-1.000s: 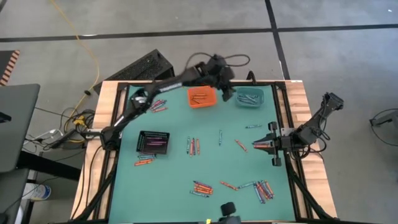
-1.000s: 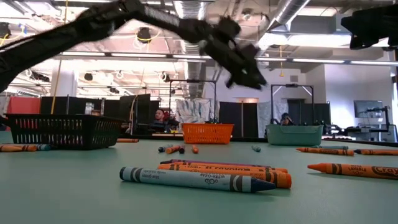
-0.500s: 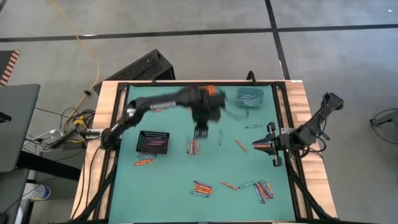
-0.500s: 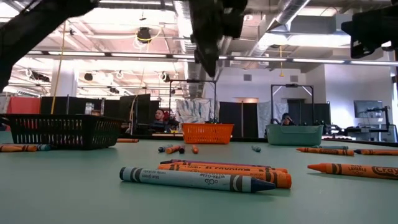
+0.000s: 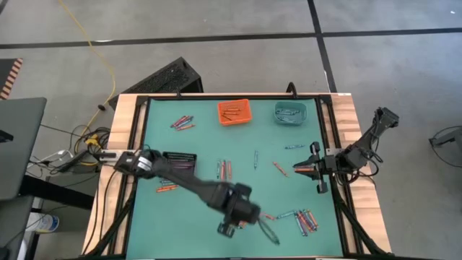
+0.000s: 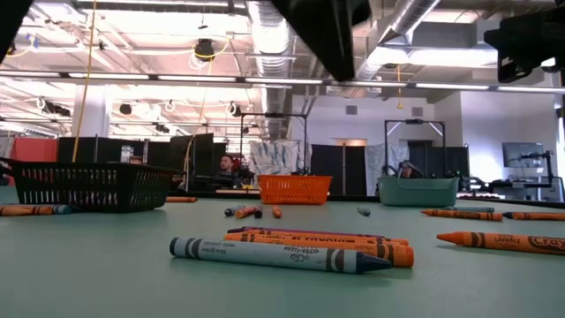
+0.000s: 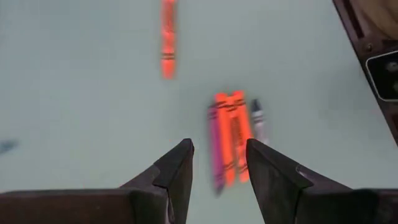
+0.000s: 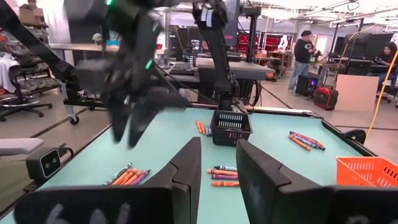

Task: Sort crayons

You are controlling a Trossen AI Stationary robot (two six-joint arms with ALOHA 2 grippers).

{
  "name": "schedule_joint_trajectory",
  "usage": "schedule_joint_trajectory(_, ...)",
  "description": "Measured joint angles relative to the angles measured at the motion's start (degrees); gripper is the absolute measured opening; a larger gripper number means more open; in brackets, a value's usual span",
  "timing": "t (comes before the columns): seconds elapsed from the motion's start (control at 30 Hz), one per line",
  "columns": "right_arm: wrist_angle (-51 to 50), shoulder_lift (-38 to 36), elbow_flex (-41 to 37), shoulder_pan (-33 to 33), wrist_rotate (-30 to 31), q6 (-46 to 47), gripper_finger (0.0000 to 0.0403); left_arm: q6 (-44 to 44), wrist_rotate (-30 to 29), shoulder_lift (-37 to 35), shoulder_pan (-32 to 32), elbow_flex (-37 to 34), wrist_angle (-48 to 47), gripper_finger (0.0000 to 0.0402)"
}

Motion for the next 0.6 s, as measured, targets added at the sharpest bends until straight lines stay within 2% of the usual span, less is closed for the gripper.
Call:
schedule_joint_trajectory(0.13, 0.0, 0.0, 0.0, 0.0, 0.0, 0.0, 0.0107, -6.52, 1.09, -0.39, -1.17, -5.4, 4.77, 0.0138)
schedule_joint_trajectory(0.23, 0.15, 0.01, 0.0, 0.0, 0.03, 0.0, 0.0107, -10.21, -1.06, -1.38, -1.25, -7.49, 6.12, 0.0138)
schedule_joint_trajectory(0.47, 0.55, 0.02, 0.0, -0.56, 0.14, 0.0, 0.0107, -11.36, -1.65, -1.27, -2.45, -10.23, 5.18, 0.0138)
schedule_joint_trajectory(0.6, 0.91, 0.02, 0.0, -1.46, 0.13, 0.0, 0.0107, -11.35, 0.31, -1.27, -2.59, -11.38, 5.38, 0.0138)
